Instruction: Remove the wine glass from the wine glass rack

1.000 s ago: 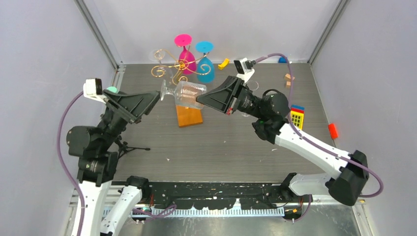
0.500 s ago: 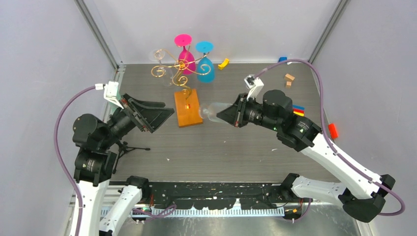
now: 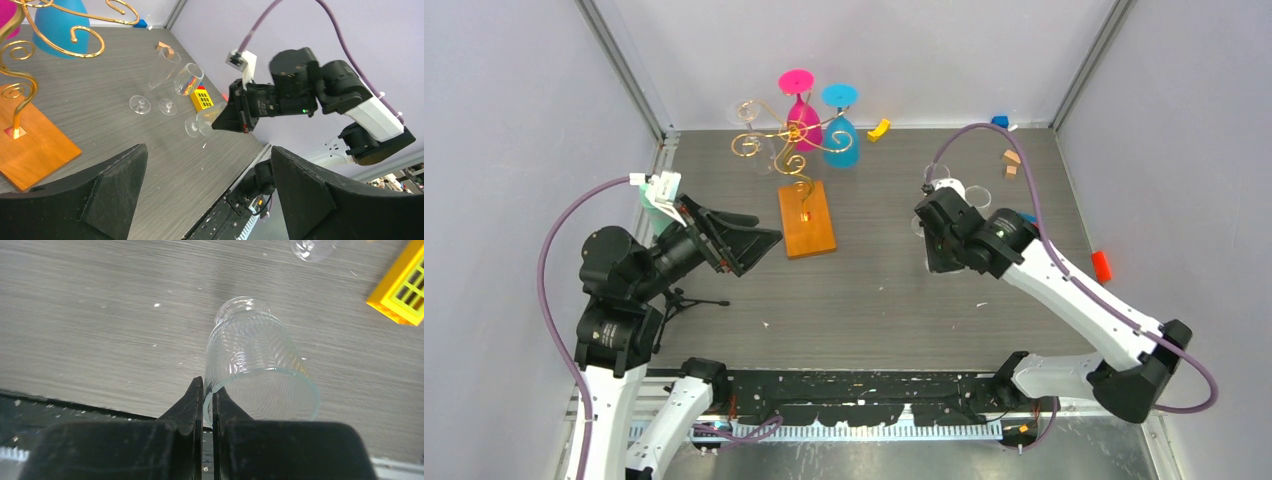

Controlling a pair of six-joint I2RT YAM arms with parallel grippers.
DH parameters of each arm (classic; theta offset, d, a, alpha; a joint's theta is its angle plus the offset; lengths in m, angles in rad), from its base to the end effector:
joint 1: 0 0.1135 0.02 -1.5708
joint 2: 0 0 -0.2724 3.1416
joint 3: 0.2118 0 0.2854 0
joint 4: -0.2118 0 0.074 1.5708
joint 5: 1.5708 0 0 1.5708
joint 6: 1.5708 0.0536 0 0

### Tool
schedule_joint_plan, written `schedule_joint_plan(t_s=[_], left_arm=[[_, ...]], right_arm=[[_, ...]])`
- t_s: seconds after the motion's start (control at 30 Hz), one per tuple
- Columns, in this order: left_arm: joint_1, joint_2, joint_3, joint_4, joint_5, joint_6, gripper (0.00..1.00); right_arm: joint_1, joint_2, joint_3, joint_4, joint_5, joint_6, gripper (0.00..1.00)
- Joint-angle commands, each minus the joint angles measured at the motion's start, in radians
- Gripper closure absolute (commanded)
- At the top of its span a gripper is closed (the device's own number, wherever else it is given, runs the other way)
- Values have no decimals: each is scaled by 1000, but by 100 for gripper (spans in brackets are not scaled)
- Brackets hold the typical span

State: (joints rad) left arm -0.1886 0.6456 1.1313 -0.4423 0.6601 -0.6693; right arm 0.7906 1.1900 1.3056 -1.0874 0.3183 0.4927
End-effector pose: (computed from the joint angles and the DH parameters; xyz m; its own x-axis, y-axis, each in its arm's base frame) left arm 0.1288 -0.0580 0.4658 -0.4318 -0.4165 -0.8000 0.6145 0.5134 -0.5990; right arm 0.1944 0.1726 0.3550 -0.7725 -0.1419 -0.6190 -0.2106 0.9768 0.0390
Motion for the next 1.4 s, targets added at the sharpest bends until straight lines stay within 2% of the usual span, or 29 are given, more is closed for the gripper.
schedule_joint_plan(t_s=[0.0, 0.4, 0.6, 0.87, 1.13, 1.23, 1.37], left_arm=[[1, 0, 7, -15, 16, 44, 4], [0, -11, -12, -20, 5, 57, 3], [-3, -17, -25, -17, 0, 59, 3], [-9, -13, 6, -27, -21, 86, 2], [-10, 26, 75, -38, -59, 104, 2], [-9, 49, 94, -34, -80, 111, 2], [-10, 91, 115, -24, -104, 110, 2]], right_arm=[[-91, 45, 9, -29, 76, -28, 100], [-472, 25, -168, 110, -90, -67, 100], [-592, 88, -194, 191, -143, -51, 100], [-675, 236, -153, 268, -94, -12, 100], [-702, 359, -71, 306, -21, -11, 99], [-712, 390, -44, 306, -26, -20, 92], [-717, 395, -28, 305, -27, -28, 78]])
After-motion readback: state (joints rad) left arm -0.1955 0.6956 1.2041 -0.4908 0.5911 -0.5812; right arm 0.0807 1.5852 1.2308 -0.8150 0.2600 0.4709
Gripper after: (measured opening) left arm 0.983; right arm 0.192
